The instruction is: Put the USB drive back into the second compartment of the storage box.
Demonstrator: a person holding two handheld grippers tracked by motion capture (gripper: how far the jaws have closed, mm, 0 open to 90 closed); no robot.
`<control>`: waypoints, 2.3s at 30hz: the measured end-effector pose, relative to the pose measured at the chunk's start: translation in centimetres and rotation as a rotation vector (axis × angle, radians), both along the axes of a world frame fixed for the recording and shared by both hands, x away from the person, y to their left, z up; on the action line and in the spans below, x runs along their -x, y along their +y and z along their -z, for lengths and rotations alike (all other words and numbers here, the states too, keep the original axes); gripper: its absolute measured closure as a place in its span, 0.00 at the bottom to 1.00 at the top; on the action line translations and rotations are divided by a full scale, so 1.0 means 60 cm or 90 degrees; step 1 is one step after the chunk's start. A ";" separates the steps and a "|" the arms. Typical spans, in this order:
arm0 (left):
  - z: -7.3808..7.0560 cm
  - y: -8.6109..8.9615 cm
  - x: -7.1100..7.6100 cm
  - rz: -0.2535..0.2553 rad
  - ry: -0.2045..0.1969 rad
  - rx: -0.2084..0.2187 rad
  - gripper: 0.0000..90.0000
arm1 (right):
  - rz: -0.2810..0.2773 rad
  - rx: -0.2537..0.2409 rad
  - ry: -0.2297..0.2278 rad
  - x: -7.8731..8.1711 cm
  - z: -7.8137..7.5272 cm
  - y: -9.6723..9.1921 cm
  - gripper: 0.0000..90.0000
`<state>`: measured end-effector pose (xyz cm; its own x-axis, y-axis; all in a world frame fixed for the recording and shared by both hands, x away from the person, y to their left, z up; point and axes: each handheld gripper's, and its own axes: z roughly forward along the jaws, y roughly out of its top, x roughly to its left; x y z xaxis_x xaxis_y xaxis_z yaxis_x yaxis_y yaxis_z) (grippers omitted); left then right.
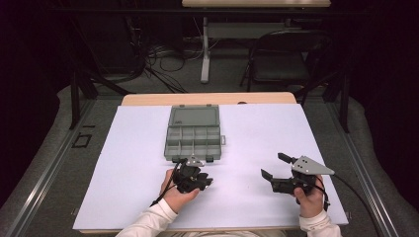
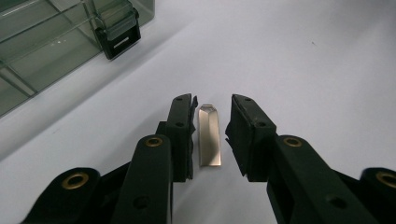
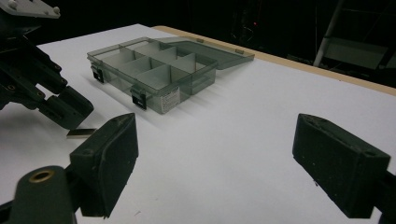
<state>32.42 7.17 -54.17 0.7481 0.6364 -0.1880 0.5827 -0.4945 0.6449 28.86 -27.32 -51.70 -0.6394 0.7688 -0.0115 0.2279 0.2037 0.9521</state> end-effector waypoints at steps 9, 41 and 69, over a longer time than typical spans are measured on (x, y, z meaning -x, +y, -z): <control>0.003 0.002 0.002 -0.005 0.002 -0.009 0.78 | 0.000 0.001 0.001 0.000 0.000 0.000 0.16; 0.016 -0.017 0.010 0.002 -0.021 -0.057 0.86 | 0.001 0.010 0.009 -0.002 0.002 0.000 0.16; 0.015 -0.016 0.009 0.005 -0.020 -0.058 0.88 | 0.002 0.012 0.007 -0.002 0.002 0.000 0.16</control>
<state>31.86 6.19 -55.04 0.7573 0.6445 -0.1051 0.5589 -0.5564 0.6149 29.00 -27.32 -51.84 -0.6371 0.7705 -0.0186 0.2393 0.2207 0.9455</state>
